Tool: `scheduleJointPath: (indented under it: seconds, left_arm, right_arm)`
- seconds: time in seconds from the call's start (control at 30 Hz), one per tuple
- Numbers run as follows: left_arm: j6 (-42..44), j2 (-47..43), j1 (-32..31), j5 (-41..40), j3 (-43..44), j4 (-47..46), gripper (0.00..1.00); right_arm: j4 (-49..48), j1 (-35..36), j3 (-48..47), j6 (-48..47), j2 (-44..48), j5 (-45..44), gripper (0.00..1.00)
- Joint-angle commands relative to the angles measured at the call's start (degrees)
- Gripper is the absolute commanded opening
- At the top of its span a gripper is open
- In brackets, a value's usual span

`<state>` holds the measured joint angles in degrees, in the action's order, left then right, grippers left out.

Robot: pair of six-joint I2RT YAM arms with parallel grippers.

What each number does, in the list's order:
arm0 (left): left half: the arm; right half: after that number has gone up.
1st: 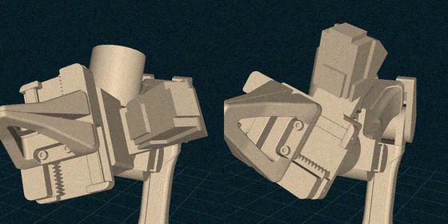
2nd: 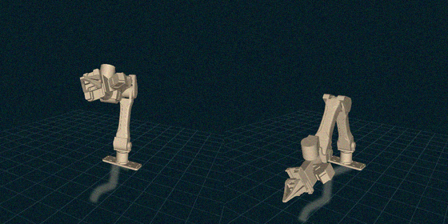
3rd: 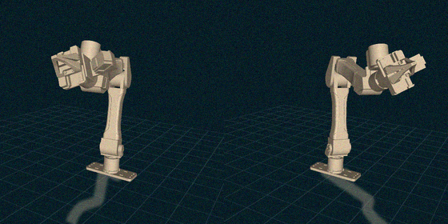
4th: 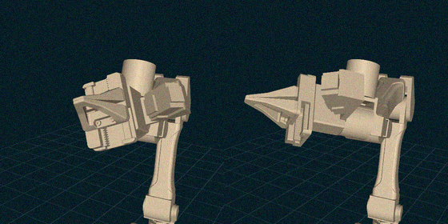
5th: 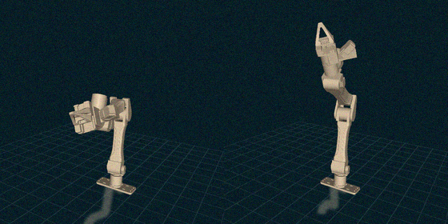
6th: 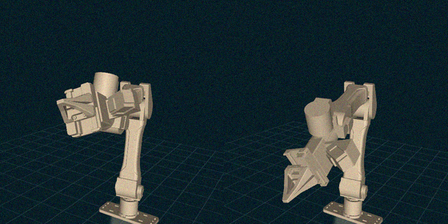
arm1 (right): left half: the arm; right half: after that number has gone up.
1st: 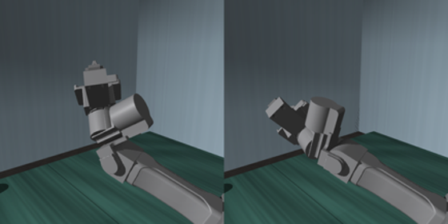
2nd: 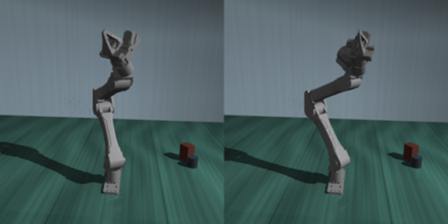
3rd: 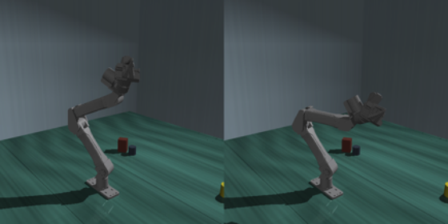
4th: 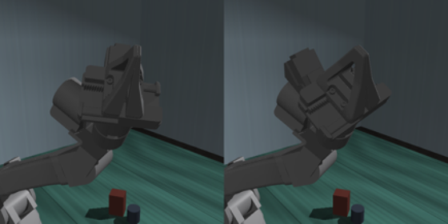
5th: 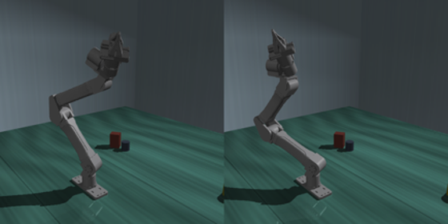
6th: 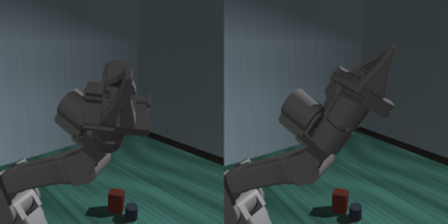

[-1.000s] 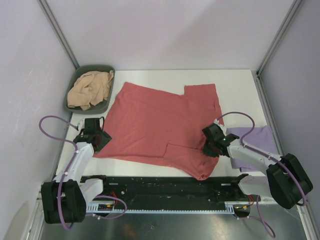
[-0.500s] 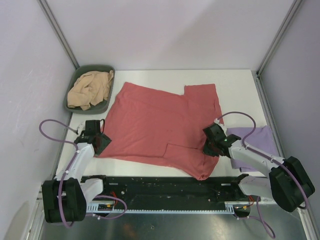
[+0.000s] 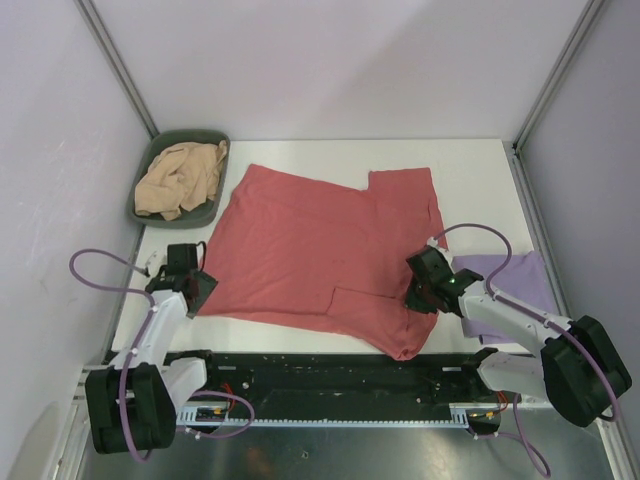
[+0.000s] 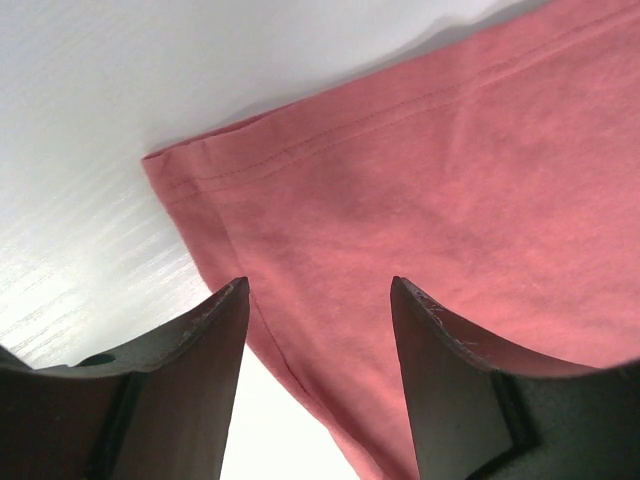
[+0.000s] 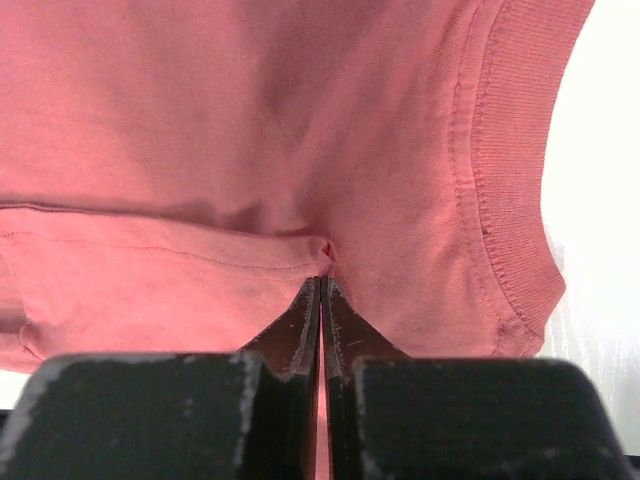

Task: Fold and stack the t-shirts
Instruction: Grap the side of the flattened tshirt closest away from the robot with both arms

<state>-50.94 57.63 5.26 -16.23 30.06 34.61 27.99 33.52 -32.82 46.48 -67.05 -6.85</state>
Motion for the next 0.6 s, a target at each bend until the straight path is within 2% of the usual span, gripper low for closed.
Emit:
scheduleJointPath:
  seconds: [0.0, 0.4, 0.57]
  left_arm:
    - [-2.72, -1.97, 1.50, -3.74, -1.39, 1.46, 0.64]
    - [-13.52, -6.82, 2.17, -6.03, -7.93, 1.33, 0.61]
    - [-13.68, -7.22, 2.20, -10.10, -7.67, 0.64, 0.61]
  right_arm:
    - [-0.52, 0.72, -2.18, -0.44, 1.28, 0.88, 0.02]
    - [1.20, 1.34, -3.60, -3.07, -1.00, 5.91, 0.00]
    - [4.16, 0.99, -5.41, -5.20, -2.99, 5.28, 0.00]
